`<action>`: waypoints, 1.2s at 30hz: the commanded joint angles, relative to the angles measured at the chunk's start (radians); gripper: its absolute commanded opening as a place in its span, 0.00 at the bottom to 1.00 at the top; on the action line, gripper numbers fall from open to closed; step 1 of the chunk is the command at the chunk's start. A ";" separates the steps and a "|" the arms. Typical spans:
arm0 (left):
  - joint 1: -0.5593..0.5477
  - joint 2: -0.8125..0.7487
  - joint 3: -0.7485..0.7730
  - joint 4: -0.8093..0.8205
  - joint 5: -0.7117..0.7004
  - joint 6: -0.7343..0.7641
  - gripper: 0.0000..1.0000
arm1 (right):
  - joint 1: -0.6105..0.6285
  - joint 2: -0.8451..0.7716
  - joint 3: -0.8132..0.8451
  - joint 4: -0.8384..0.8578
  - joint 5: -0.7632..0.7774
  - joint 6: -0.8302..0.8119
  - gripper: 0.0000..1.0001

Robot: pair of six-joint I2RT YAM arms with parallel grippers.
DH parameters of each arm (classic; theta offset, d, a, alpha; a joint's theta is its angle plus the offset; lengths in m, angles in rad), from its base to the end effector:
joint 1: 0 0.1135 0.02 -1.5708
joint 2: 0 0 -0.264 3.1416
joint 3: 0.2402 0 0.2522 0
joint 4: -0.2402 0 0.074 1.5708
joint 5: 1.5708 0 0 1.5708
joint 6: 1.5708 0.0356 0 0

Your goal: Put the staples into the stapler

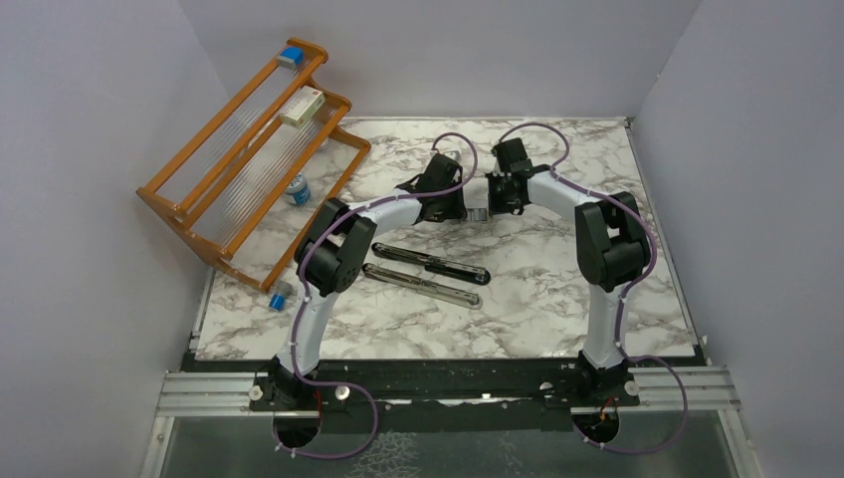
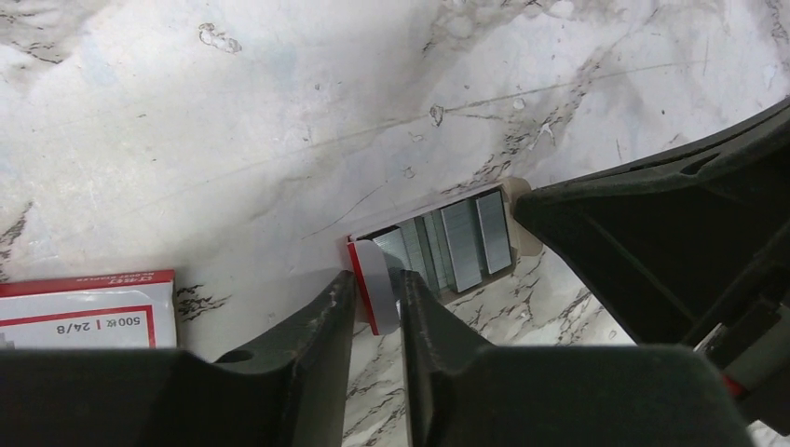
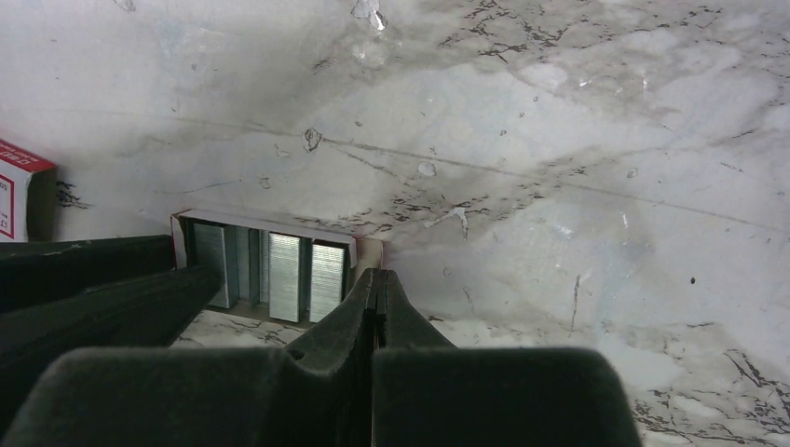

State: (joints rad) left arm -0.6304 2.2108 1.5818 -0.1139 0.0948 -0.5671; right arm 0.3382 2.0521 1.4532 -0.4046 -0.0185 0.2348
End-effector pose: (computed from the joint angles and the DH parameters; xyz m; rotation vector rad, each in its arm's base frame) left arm 0.3952 -0.2925 0.1556 0.1269 2.4158 -0.6937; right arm 0.4123 0.1457 0.1665 -0.1409 2.5886 0.2366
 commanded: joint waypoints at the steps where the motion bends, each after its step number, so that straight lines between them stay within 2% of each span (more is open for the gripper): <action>1: -0.005 0.046 0.020 -0.036 -0.031 0.008 0.25 | -0.007 -0.037 -0.013 -0.002 -0.027 0.002 0.01; 7: -0.005 0.050 0.016 -0.045 -0.047 0.016 0.22 | -0.007 -0.056 -0.017 0.007 -0.026 -0.002 0.04; 15: -0.005 0.052 0.023 -0.056 -0.058 0.024 0.22 | -0.007 -0.165 -0.038 0.066 -0.004 -0.003 0.18; 19: -0.006 0.053 0.023 -0.060 -0.061 0.024 0.22 | -0.007 -0.200 -0.064 0.126 -0.088 0.004 0.17; 23: -0.006 0.056 0.029 -0.062 -0.061 0.025 0.22 | -0.007 -0.142 -0.030 0.089 -0.190 0.031 0.12; 30: -0.011 0.059 0.037 -0.072 -0.068 0.028 0.22 | -0.007 -0.063 -0.010 0.019 -0.183 0.054 0.12; 36: -0.012 0.060 0.043 -0.080 -0.073 0.030 0.21 | -0.007 -0.064 -0.029 0.004 -0.111 0.071 0.12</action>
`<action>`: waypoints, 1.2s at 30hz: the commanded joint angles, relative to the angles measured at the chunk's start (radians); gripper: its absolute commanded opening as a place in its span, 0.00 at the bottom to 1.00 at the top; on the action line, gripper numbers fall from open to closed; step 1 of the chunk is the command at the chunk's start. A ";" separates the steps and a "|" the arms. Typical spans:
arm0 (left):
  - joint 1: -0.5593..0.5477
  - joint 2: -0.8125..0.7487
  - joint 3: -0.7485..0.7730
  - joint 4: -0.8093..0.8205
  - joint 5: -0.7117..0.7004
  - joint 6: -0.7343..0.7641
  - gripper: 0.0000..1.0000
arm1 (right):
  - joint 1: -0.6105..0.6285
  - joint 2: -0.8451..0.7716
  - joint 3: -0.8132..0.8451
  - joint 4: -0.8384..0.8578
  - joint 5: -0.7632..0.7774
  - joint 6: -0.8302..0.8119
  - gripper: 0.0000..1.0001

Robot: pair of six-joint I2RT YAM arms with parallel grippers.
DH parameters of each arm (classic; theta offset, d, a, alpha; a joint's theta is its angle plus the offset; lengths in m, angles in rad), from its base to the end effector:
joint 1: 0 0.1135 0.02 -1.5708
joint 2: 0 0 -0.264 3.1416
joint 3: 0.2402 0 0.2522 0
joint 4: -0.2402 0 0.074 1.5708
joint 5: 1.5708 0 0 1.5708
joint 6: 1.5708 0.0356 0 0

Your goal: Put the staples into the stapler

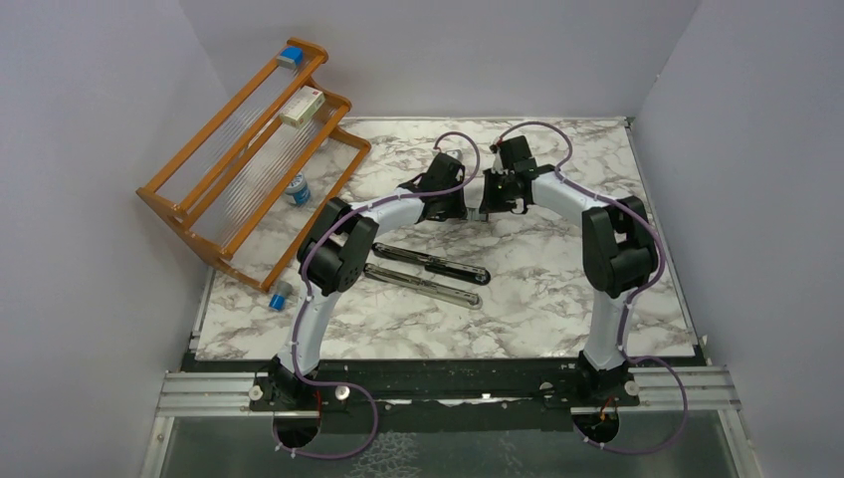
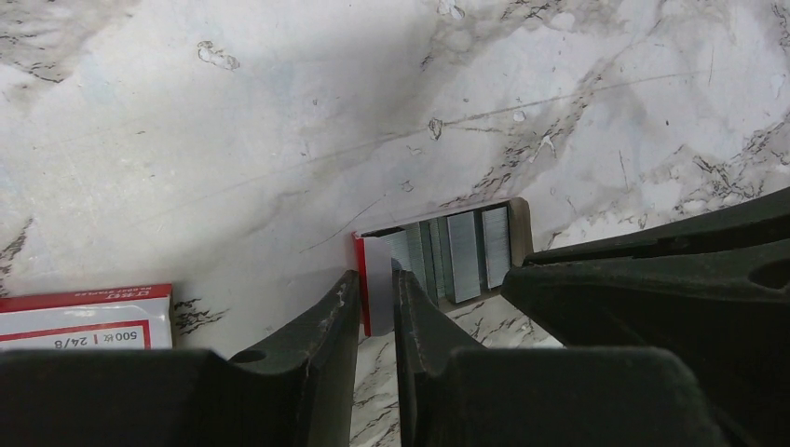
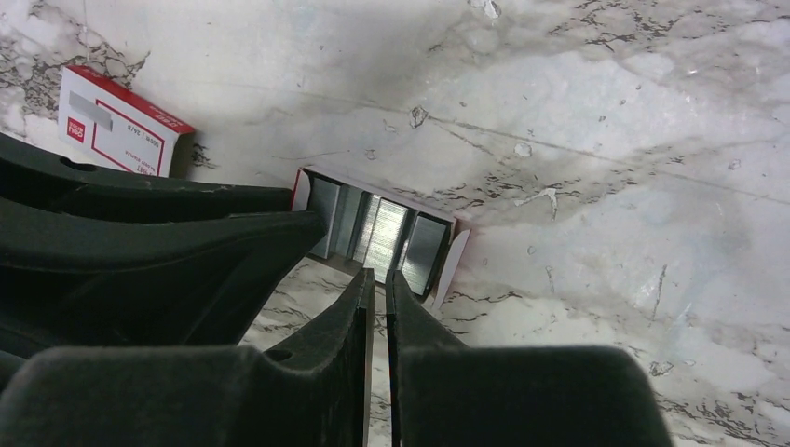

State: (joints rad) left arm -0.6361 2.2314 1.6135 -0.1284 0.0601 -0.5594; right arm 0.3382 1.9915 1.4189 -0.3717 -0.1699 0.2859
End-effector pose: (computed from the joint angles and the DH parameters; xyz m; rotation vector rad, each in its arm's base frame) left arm 0.3984 -0.2969 0.1546 0.1242 2.4093 -0.6536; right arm 0.4038 0.1484 0.1838 -0.1374 2.5551 0.4616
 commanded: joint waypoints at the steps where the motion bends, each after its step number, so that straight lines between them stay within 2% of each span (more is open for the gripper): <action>1: -0.007 0.039 0.010 -0.065 -0.039 0.024 0.21 | -0.007 -0.003 0.005 -0.032 0.049 0.022 0.12; 18: -0.008 0.042 0.016 -0.072 -0.043 0.029 0.21 | -0.007 0.031 -0.001 -0.052 0.104 0.033 0.16; 29: -0.008 0.040 0.017 -0.074 -0.040 0.033 0.21 | -0.007 0.050 0.004 -0.043 0.078 0.041 0.25; 36: -0.010 0.039 0.018 -0.075 -0.039 0.035 0.20 | -0.008 0.059 0.011 -0.039 0.069 0.049 0.27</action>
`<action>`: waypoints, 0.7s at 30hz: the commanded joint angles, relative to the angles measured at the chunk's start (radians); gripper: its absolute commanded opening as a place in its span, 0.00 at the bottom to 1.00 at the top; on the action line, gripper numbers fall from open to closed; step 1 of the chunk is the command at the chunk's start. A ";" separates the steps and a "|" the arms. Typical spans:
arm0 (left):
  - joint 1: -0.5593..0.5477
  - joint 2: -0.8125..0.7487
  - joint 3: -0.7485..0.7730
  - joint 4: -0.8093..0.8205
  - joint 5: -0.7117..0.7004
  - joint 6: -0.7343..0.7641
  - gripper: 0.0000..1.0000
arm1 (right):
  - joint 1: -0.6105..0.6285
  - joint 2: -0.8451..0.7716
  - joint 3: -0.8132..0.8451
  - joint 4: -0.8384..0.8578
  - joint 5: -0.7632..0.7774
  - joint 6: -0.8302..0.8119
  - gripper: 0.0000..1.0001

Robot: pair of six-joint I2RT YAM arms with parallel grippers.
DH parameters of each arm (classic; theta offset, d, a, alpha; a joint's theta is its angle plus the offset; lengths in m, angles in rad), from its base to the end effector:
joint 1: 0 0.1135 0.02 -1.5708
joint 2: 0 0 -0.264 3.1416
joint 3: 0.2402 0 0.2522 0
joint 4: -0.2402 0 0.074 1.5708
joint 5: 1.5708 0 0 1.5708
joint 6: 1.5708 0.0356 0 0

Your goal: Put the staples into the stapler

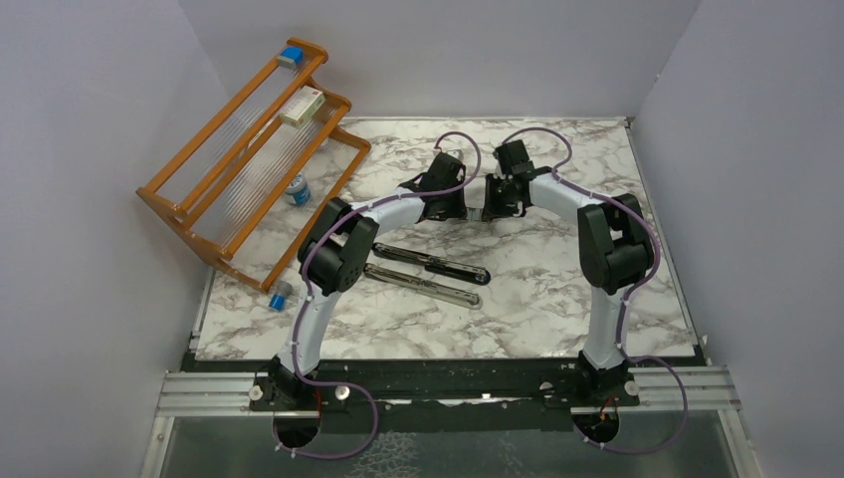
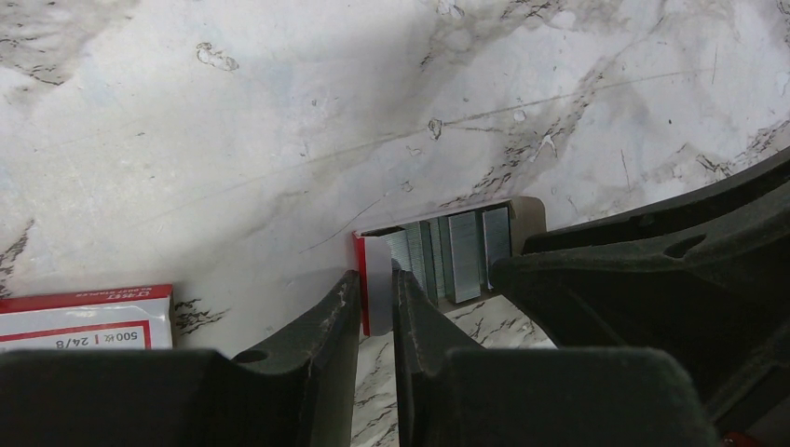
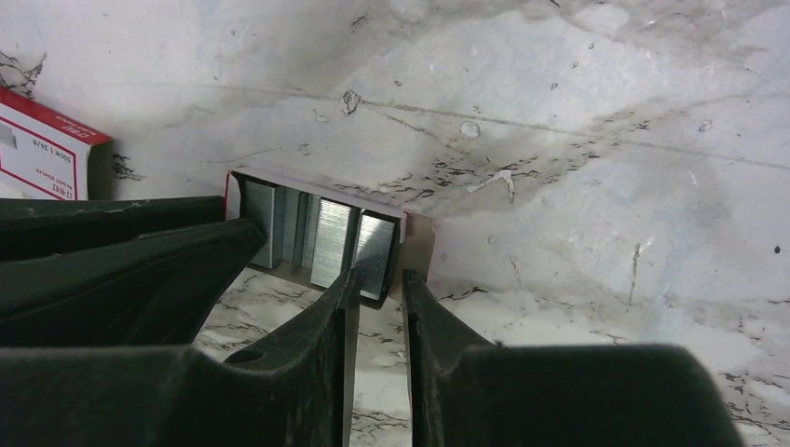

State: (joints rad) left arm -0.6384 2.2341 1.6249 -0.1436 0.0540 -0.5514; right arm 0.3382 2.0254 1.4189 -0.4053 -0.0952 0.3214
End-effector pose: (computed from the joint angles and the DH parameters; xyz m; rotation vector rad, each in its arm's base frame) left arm 0.3985 -0.2981 0.1557 0.1333 2.4127 -0.6410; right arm 0.4040 0.1457 0.1676 -0.0578 2.6192 0.3615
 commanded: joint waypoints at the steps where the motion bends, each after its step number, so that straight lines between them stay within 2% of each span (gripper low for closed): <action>1: -0.007 0.037 0.008 -0.060 -0.034 0.027 0.20 | -0.007 0.025 0.011 -0.003 -0.007 0.013 0.27; 21: -0.009 0.039 0.013 -0.067 -0.036 0.031 0.18 | -0.007 -0.007 -0.009 0.041 0.004 0.052 0.33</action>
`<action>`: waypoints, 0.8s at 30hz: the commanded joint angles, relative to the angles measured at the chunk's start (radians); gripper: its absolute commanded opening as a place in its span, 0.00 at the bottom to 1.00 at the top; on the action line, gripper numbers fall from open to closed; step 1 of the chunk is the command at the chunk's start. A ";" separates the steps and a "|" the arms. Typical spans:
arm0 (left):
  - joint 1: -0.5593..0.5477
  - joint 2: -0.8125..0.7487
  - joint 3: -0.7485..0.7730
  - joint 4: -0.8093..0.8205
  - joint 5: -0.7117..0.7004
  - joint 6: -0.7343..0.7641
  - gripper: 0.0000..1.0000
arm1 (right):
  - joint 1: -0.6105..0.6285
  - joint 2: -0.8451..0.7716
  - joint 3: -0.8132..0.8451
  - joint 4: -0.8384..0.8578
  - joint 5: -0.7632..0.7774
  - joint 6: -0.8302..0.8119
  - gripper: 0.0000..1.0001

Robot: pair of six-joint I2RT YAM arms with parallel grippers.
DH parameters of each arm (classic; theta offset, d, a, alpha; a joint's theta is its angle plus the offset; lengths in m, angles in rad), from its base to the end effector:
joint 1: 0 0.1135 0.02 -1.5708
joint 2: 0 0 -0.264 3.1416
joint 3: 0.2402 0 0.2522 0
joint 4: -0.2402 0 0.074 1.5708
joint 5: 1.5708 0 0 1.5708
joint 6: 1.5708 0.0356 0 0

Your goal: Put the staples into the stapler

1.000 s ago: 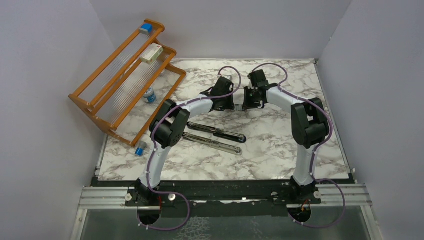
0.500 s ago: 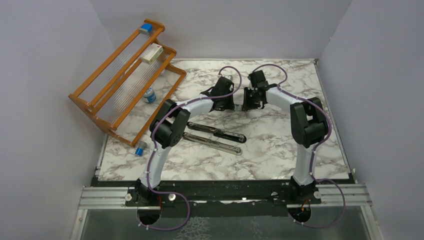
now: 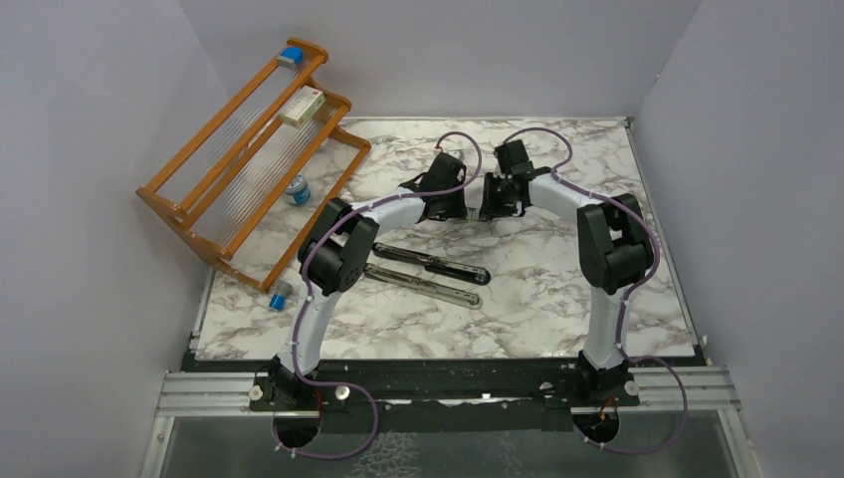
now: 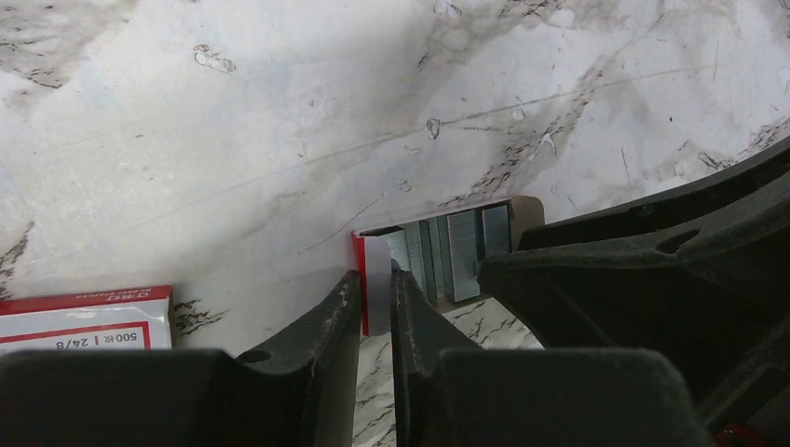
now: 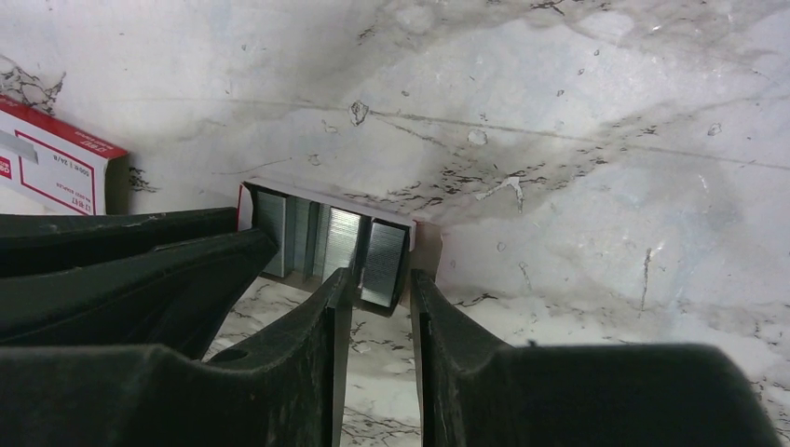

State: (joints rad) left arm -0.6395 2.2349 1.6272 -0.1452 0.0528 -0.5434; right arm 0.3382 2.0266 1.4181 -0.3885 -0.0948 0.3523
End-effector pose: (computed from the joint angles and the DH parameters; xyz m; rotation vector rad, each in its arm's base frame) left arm 0.3985 -0.2987 0.1559 0.1436 2.4108 -0.6365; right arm 0.4054 0.1461 0.1678 -0.0181 2.6078 0.3768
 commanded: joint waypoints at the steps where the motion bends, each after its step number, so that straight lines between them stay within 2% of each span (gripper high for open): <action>1: -0.008 0.038 0.010 -0.066 -0.034 0.025 0.18 | -0.007 -0.009 -0.009 0.026 0.003 0.024 0.33; 17: -0.008 0.041 0.014 -0.068 -0.031 0.027 0.18 | -0.007 0.017 0.007 0.008 0.029 0.009 0.32; 24: -0.007 0.040 0.016 -0.070 -0.034 0.027 0.18 | -0.007 0.023 0.000 0.006 0.046 0.002 0.28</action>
State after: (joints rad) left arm -0.6411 2.2353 1.6287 -0.1474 0.0513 -0.5377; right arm 0.3382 2.0274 1.4162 -0.3832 -0.0856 0.3649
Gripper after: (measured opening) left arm 0.189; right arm 0.294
